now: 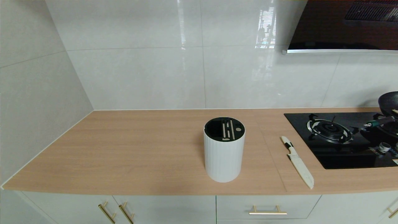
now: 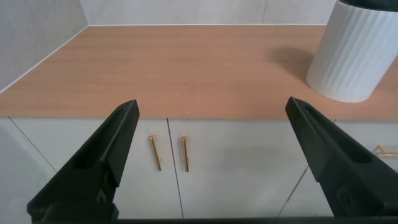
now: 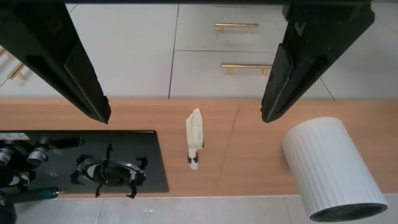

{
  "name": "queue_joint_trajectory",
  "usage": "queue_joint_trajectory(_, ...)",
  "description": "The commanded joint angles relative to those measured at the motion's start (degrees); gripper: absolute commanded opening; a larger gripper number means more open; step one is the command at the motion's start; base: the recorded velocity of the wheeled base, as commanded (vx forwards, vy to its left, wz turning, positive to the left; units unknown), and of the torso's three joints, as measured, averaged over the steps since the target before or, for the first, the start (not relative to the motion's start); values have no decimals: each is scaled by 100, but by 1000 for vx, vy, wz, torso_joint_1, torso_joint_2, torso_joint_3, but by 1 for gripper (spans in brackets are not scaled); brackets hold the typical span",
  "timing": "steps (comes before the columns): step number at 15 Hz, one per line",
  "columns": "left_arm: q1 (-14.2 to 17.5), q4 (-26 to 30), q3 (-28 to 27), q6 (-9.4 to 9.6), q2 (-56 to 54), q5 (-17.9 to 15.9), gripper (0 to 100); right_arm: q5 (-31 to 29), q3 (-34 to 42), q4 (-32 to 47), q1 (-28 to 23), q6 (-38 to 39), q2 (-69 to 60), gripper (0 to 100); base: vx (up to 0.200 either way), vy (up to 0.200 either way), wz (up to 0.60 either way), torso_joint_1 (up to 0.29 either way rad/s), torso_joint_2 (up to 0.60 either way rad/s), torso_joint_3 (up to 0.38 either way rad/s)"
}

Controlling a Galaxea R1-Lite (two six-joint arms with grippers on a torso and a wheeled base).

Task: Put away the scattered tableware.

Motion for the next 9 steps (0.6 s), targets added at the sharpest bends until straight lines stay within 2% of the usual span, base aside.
queue_joint_trajectory(1,1,0,1,-2,9,4,100,8,0,-8,2,-65,9,100,0,0,0,0,0,0)
queue_joint_trajectory(2,1,0,1,-2,9,4,100,8,-26,-43,2,-267,0,100,0,0,0,0,0,0)
queue_joint_trajectory(4,1,0,1,-2,9,4,100,394,-1397,-87,195,67,721,100,0,0,0,0,0,0)
queue_joint_trajectory(5,1,0,1,-2,9,4,100,394,-1397,-87,195,67,721,100,0,0,0,0,0,0)
queue_joint_trajectory(6,1,0,1,-2,9,4,100,658,-1986,-17,292,-21,2039,100,0,0,0,0,0,0)
queue_joint_trajectory(8,1,0,1,-2,9,4,100,667,-2250,-148,310,-39,3182,100,0,0,0,0,0,0)
queue_joint_trajectory(9,1,0,1,-2,9,4,100,658,-2303,-175,310,-47,3357,100,0,0,0,0,0,0)
